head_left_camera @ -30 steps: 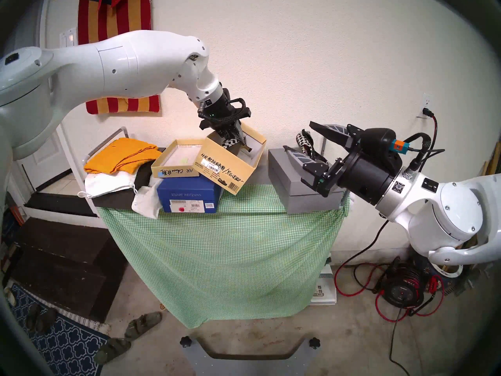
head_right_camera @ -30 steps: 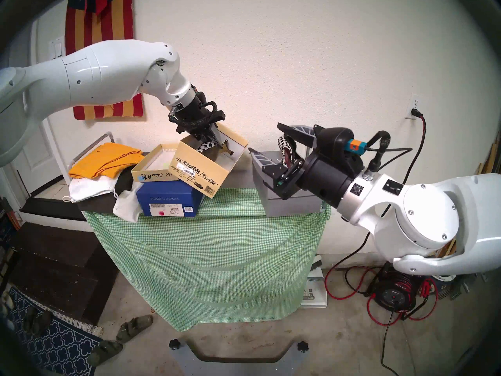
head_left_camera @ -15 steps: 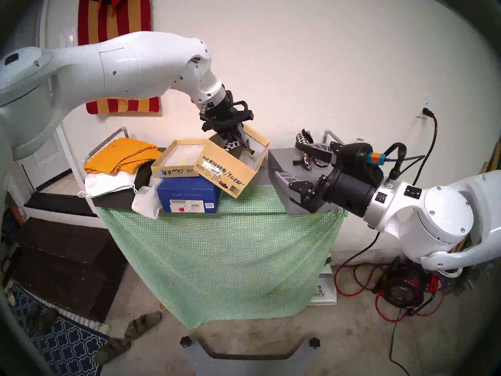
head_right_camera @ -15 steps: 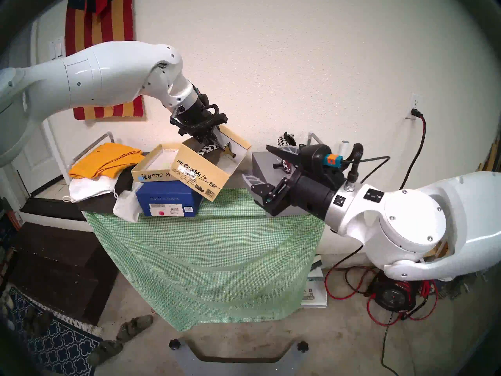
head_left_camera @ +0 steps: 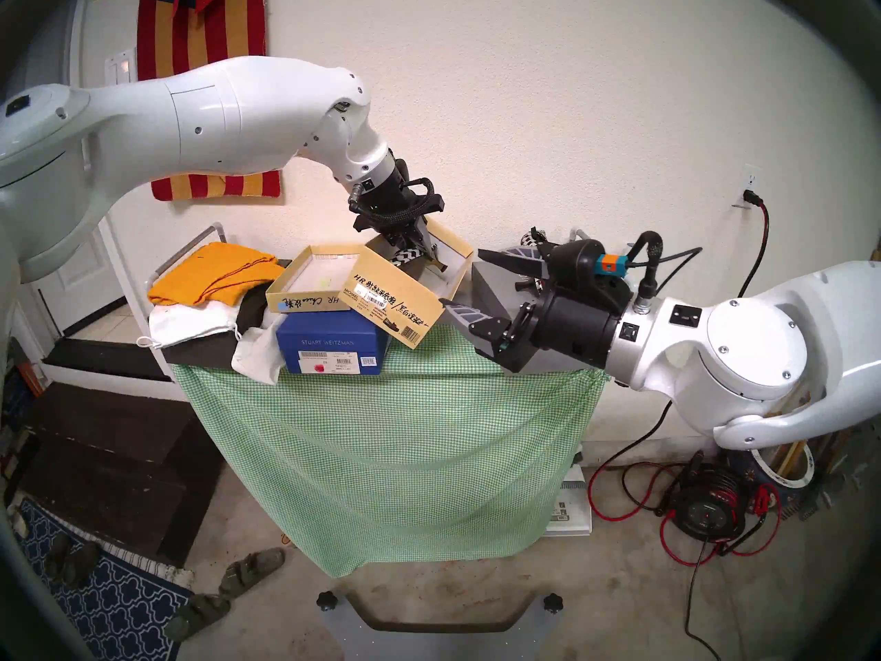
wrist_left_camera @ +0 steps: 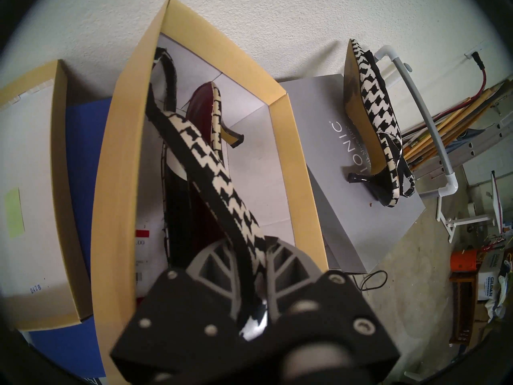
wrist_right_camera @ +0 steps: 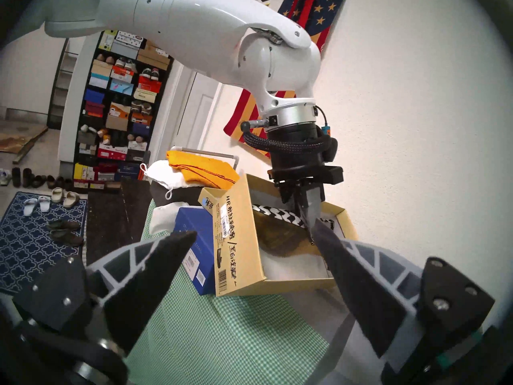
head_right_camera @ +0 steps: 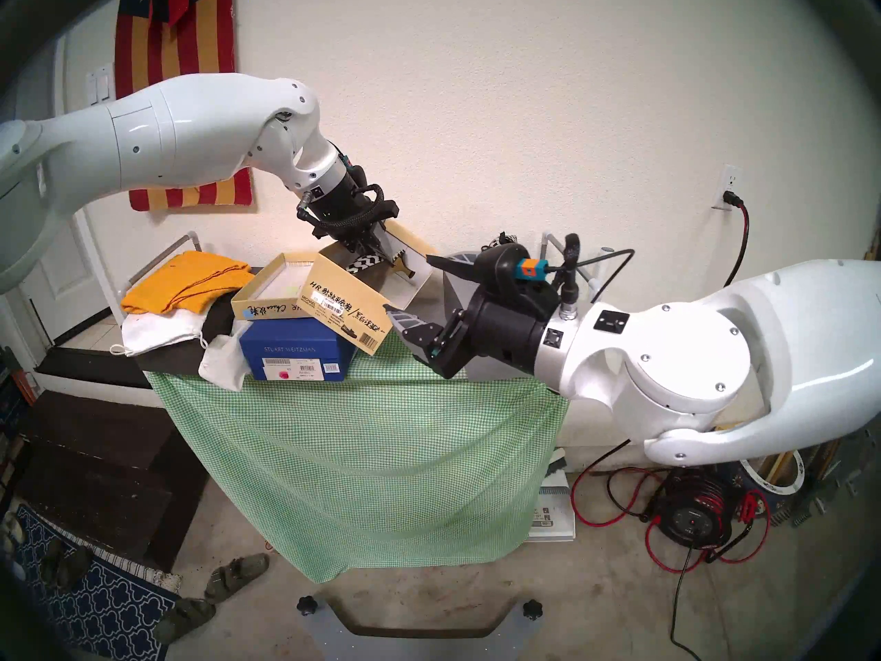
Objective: Take shoe out of the box
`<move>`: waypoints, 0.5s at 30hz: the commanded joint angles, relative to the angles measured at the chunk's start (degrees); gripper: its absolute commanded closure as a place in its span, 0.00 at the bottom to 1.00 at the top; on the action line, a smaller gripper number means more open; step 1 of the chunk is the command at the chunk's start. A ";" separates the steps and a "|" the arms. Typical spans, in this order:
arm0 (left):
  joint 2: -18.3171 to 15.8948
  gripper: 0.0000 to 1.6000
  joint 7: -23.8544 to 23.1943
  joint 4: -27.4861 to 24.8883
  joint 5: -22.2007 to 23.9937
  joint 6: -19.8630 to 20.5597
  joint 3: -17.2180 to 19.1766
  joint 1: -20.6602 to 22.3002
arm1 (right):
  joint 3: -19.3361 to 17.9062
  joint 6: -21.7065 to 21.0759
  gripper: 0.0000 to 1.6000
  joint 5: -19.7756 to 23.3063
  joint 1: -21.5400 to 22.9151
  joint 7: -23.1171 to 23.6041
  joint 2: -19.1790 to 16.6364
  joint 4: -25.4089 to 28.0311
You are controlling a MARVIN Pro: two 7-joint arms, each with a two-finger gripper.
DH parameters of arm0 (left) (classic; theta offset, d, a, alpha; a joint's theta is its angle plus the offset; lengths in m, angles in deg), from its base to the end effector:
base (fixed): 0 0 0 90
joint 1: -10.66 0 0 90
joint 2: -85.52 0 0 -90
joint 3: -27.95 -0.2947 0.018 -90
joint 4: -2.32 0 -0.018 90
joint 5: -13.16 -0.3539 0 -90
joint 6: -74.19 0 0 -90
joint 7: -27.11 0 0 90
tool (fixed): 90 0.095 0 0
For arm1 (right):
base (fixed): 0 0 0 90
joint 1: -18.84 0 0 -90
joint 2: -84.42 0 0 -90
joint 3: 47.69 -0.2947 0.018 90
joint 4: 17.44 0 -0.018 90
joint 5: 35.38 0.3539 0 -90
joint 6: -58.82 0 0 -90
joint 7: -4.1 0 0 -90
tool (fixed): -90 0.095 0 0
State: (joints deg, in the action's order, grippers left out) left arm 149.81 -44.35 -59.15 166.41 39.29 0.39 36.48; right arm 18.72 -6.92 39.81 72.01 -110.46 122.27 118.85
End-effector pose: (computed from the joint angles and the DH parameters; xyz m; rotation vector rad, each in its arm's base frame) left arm 0.5979 -0.0882 0.0292 2.6605 -0.3032 0.5820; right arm 0.3344 0.0997 -0.0606 -1.6613 -1.2164 -1.9165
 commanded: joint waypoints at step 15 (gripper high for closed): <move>-0.55 1.00 -1.16 -0.69 -0.49 -0.10 0.55 1.55 | -10.91 -0.46 0.00 7.41 -14.72 1.06 15.80 -11.84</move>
State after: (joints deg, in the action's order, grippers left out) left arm 149.51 -45.25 -59.79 165.88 39.29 0.45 36.69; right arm 10.21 -7.60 44.91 62.94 -109.21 132.43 111.09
